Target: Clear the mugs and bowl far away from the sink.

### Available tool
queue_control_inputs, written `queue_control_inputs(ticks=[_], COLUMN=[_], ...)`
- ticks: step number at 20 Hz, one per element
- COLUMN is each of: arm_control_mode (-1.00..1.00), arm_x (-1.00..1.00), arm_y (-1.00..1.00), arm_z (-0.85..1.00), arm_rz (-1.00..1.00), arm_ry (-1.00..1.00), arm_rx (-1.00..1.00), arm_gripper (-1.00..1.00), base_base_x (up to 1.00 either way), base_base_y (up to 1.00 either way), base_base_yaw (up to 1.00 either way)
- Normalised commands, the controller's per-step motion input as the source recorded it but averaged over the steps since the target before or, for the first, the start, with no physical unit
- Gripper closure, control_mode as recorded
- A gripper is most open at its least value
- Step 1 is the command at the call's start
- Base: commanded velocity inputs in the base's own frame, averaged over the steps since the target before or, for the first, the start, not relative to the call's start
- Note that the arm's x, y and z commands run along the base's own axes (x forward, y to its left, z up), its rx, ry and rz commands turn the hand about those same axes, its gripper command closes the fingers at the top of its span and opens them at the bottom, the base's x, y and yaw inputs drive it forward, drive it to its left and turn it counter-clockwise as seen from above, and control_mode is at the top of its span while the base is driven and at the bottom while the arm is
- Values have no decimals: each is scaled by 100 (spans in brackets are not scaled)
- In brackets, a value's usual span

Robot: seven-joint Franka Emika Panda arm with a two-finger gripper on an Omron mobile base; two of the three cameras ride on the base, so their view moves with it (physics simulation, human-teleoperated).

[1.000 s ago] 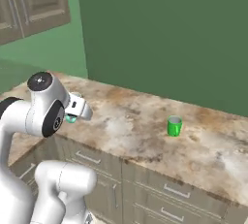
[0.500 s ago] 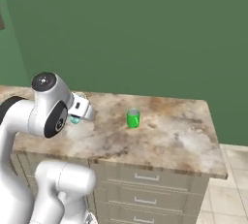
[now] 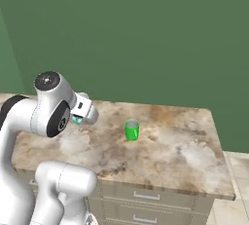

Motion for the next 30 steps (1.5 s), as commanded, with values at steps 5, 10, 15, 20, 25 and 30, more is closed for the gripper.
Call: queue_control_inputs(ticks=[5, 10, 15, 20, 25, 30], arm_control_mode=[100, 100, 100, 100, 100, 100], arm_x=[0, 0, 0, 0, 0, 0], arm_y=[0, 0, 0, 0, 0, 0], arm_z=[0, 0, 0, 0, 0, 0], arm_rz=[0, 0, 0, 0, 0, 0], arm_ry=[0, 0, 0, 0, 0, 0], arm_rx=[0, 0, 0, 0, 0, 0], arm_gripper=[100, 100, 100, 100, 100, 100], base_base_x=[-17, -57, 8, 43, 35, 21], base_base_y=[0, -49, -13, -10, 0, 0], base_base_yaw=[2, 5, 12, 18, 18, 17])
